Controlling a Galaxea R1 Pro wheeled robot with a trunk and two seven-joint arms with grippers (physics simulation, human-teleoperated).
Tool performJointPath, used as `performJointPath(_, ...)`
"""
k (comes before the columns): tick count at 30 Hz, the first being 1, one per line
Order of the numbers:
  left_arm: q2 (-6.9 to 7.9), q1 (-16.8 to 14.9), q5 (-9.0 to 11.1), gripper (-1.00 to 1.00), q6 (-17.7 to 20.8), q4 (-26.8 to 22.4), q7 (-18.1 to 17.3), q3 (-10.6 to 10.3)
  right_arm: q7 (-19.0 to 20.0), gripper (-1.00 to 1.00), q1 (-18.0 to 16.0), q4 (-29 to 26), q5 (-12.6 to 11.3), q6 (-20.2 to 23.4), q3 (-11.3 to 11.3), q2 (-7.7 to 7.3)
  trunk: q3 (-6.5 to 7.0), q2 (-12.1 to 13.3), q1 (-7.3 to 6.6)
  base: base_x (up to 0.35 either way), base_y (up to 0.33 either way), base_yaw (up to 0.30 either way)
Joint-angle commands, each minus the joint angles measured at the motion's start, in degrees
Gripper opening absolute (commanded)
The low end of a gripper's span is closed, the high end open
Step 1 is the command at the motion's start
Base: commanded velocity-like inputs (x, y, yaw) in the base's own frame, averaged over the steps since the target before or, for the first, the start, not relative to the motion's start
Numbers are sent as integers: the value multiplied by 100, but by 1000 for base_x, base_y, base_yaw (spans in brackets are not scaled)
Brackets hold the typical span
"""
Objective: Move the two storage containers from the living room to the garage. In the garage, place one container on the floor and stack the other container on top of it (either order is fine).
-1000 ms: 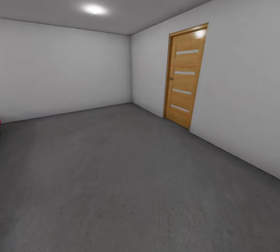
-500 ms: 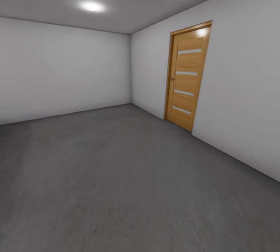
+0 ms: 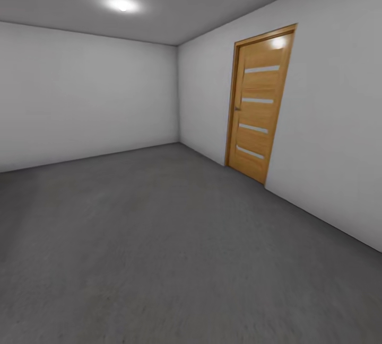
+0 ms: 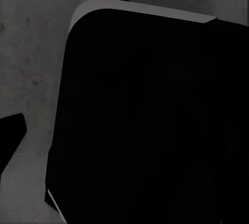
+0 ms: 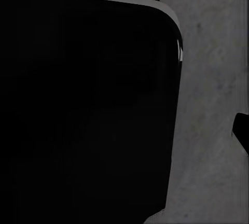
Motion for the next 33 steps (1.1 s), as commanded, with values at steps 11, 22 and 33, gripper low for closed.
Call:
performJointPath(11, -2, -1, 34, 100, -18, 0, 4, -1, -3, 100, -1, 1, 39, -17, -12, 0, -5, -2, 3, 324, 0, 0)
performJointPath(22, -10, -1, 34, 100, -16, 1, 4, -1, -2, 100, -1, 1, 39, -17, -12, 0, -5, -2, 3, 324, 0, 0)
performJointPath(33, -10, -1, 34, 100, -12, 2, 4, -1, -3, 100, -1, 1, 39, -17, -12, 0, -5, -2, 3, 324, 0, 0)
